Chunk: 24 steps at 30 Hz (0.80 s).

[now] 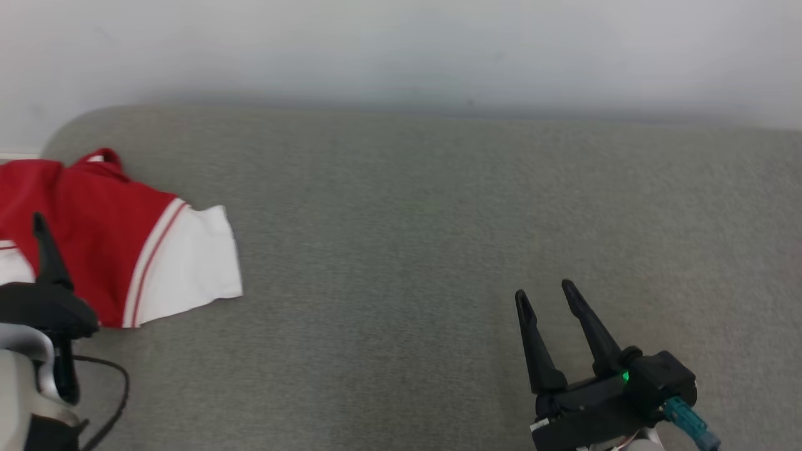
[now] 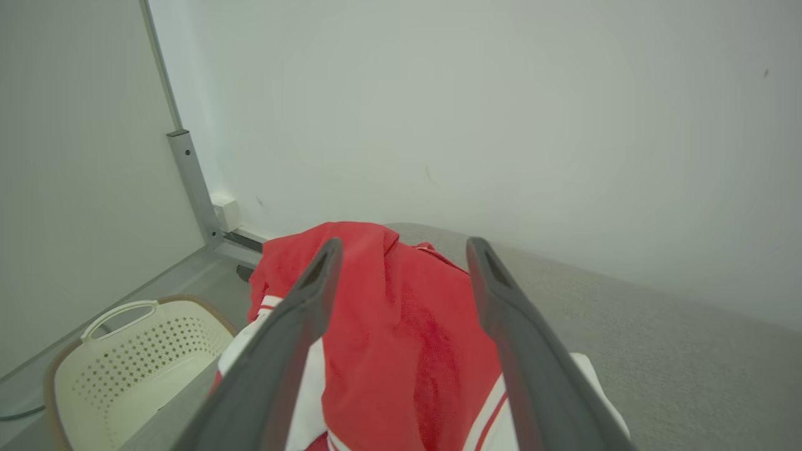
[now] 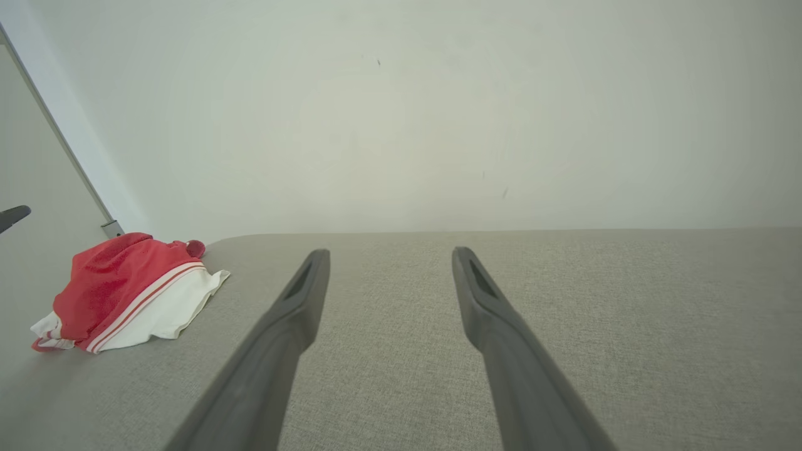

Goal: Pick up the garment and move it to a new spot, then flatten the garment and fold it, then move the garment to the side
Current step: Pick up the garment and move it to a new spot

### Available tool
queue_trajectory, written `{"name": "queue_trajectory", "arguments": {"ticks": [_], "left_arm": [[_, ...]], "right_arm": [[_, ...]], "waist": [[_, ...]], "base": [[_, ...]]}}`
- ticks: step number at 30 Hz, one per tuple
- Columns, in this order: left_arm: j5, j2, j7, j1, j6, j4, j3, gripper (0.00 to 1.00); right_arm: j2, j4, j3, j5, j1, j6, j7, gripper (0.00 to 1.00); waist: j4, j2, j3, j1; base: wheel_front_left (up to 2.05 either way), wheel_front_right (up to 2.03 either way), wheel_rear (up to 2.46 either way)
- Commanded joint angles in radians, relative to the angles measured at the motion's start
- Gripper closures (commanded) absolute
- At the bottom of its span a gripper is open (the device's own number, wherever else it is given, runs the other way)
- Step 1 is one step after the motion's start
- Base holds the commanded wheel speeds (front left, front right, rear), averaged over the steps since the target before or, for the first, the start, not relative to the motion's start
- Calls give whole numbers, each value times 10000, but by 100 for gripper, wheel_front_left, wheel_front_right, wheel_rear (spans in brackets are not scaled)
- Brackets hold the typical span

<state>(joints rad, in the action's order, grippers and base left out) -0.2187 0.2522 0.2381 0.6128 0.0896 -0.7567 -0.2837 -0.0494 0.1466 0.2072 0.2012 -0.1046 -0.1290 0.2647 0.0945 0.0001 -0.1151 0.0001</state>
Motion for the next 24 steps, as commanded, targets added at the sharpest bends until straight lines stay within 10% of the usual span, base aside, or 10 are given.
{"name": "queue_trajectory", "arguments": {"ticks": [1,24], "left_arm": [[41,175,-30,186,44,-209,-21,0],[-491,1690,-3787,2058,-969,-4938,-270,0]], "right_arm": [[-20,-19,13,98,-189,-33,26,0],[-14,-74,194,162,-744,-33,26,0]], "waist": [[-1194,-1,-1149,-1],[-2353,-1,-1877,-1]], "base": [[0,0,0],[0,0,0]]}}
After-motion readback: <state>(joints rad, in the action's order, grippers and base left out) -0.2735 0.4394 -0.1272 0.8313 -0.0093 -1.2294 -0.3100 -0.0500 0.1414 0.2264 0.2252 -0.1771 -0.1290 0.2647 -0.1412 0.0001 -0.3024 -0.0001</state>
